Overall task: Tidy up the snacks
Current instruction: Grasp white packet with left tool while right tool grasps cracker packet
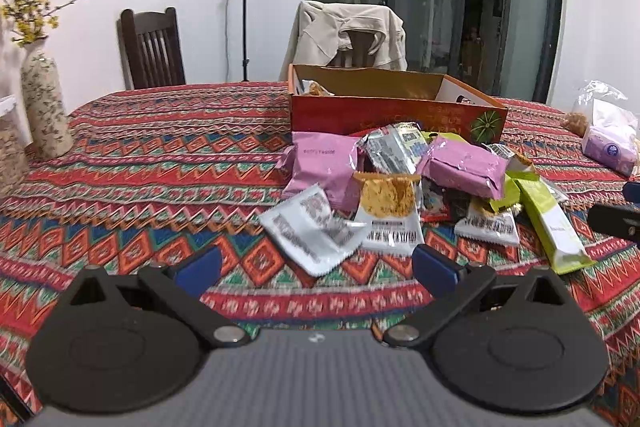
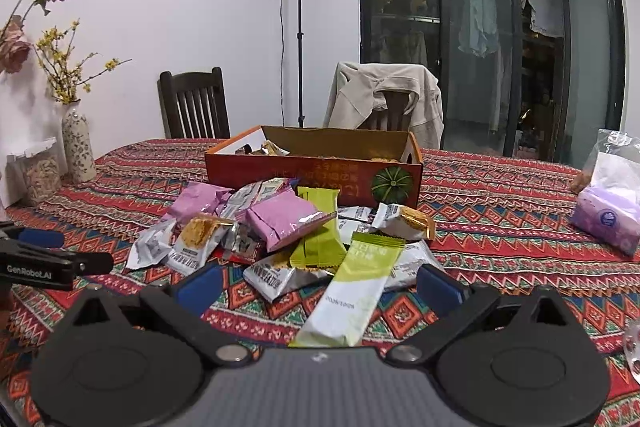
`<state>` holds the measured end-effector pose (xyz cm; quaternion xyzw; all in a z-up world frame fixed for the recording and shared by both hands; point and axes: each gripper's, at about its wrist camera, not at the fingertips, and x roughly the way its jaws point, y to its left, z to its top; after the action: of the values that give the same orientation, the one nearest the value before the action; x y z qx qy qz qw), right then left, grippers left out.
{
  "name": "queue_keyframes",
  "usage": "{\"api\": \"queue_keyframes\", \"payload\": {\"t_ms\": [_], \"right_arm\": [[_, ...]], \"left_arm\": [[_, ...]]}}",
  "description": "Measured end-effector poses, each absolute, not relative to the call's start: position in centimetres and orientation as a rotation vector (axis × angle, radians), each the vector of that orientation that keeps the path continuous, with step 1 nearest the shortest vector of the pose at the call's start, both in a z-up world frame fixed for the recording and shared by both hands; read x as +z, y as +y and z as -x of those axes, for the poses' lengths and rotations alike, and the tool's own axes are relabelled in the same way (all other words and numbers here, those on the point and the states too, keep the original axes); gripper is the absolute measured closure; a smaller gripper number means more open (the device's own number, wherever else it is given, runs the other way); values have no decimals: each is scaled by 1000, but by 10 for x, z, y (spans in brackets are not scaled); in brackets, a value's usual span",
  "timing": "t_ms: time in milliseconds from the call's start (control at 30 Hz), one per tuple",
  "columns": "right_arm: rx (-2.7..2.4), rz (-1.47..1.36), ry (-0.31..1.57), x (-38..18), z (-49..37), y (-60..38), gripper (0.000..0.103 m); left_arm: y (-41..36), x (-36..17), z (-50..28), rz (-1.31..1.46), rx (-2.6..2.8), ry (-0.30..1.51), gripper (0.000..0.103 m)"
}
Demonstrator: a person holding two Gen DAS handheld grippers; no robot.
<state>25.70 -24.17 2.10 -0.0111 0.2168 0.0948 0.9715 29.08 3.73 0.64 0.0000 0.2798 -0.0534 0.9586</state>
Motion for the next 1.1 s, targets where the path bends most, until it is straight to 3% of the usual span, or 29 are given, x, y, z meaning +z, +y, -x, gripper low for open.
{"api": "queue_keyframes", "payload": {"t_ms": [200,333,367,400,433,533,767,933,1000,1067,1100], "right_arm": [[225,24,454,19,-284,-229,1],[305,27,474,18,-302,-212,17],[322,33,479,17,-305,-207,23],[338,38,485,17,-309,-202,25],[356,39,493,15,-313,-196,29],[413,39,522,10,-322,-180,48],[491,33,584,-6,-353,-139,51],[456,76,591,-15,-378,-103,49],[441,144,581,-18,-381,-86,49],[436,224,571,-24,-382,-71,48],[435,264,578,-27,-382,-64,48]], "left_arm": [[45,0,-335,75,-110,588,0],[55,-11,-365,181,-86,657,4],[56,-14,-370,192,-85,660,9],[55,-17,-373,186,-90,661,27],[53,-19,-375,171,-103,661,52],[52,-22,-370,135,-139,639,61],[86,-20,-341,170,-72,633,61],[95,-23,-326,124,-18,646,31],[93,-23,-324,116,-18,642,31],[93,-24,-326,117,-30,641,38],[92,-23,-327,115,-31,640,49]]}}
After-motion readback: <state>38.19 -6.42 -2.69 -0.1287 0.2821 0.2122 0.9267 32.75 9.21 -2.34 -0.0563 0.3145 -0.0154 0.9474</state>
